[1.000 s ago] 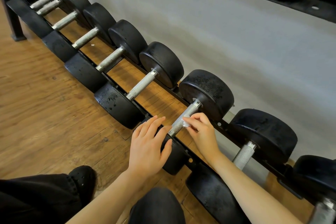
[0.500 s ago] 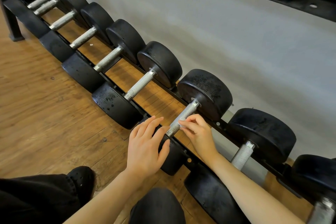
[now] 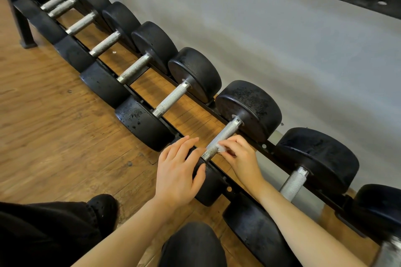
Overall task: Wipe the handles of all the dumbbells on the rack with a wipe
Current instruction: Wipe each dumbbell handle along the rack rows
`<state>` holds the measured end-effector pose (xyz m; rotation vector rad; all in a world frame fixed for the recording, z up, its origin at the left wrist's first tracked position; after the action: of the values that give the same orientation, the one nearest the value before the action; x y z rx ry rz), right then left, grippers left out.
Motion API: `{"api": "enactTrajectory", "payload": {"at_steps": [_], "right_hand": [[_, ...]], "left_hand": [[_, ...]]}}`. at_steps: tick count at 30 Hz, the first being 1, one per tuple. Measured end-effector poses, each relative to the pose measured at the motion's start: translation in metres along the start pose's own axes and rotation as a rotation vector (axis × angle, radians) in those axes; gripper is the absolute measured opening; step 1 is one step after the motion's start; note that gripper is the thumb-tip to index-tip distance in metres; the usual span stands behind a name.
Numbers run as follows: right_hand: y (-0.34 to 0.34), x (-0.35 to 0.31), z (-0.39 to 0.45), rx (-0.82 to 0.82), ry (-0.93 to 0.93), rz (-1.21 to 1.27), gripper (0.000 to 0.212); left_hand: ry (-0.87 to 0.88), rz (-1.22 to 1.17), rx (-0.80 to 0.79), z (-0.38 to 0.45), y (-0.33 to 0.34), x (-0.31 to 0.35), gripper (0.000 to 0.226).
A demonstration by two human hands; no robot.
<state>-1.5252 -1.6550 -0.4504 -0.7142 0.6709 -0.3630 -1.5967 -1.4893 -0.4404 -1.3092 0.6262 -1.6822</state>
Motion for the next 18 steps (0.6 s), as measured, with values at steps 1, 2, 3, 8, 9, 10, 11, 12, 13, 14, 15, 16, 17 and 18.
{"api": "enactTrajectory", "payload": {"at_steps": [1,2,3,8,9,10,11,12,13,14,15,16,17,18], "right_hand": [[0.0,0.001,0.0,0.006,0.001,0.002,0.02],[0.0,0.0,-0.001,0.001,-0.004,0.0,0.019],[0.002,-0.001,-0.001,-0.014,-0.014,-0.01,0.018],[0.01,-0.009,-0.001,-0.121,-0.068,-0.023,0.014],[0.011,-0.01,-0.001,-0.137,-0.079,-0.018,0.014],[0.012,-0.012,-0.001,-0.15,-0.09,-0.014,0.014],[0.013,-0.013,0.0,-0.163,-0.101,-0.01,0.014],[0.014,-0.014,0.0,-0.178,-0.11,-0.01,0.015],[0.015,-0.016,0.0,-0.197,-0.118,-0.016,0.016],[0.017,-0.016,0.0,-0.218,-0.127,-0.026,0.018],[0.017,-0.018,0.0,-0.238,-0.139,-0.033,0.02],[0.018,-0.018,-0.001,-0.255,-0.149,-0.038,0.021],[0.018,-0.019,0.0,-0.264,-0.159,-0.045,0.022],[0.017,-0.019,0.001,-0.258,-0.165,-0.054,0.022]], "left_hand": [[0.0,0.0,-0.002,0.0,0.0,0.0,0.037],[0.0,-0.001,-0.003,0.0,0.0,0.0,0.037],[0.0,-0.002,-0.005,0.0,0.0,0.0,0.037],[0.013,-0.039,-0.026,-0.004,-0.002,-0.004,0.041],[0.013,-0.056,-0.031,-0.007,-0.002,-0.007,0.042],[0.01,-0.065,-0.034,-0.012,-0.001,-0.011,0.044],[0.006,-0.066,-0.037,-0.016,-0.001,-0.015,0.046],[0.003,-0.061,-0.037,-0.02,0.0,-0.017,0.047],[0.001,-0.056,-0.037,-0.022,0.0,-0.019,0.048],[0.0,-0.052,-0.036,-0.023,0.0,-0.019,0.049],[0.001,-0.049,-0.035,-0.023,0.0,-0.019,0.049],[0.002,-0.045,-0.035,-0.022,0.0,-0.019,0.049],[0.004,-0.04,-0.036,-0.022,0.001,-0.018,0.05],[0.006,-0.036,-0.037,-0.022,0.001,-0.019,0.05]]}}
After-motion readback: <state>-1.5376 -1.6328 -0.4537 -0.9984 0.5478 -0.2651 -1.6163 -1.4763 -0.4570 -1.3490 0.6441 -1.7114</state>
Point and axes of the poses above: each hand's wrist, its own z-axis towards the middle knuckle, its own y-axis out of the palm, x = y × z, the point moved 6 cm from there along z, towards the middle knuckle, and after that the axes turned 13 degrees about -y, right-handed, at the moved point
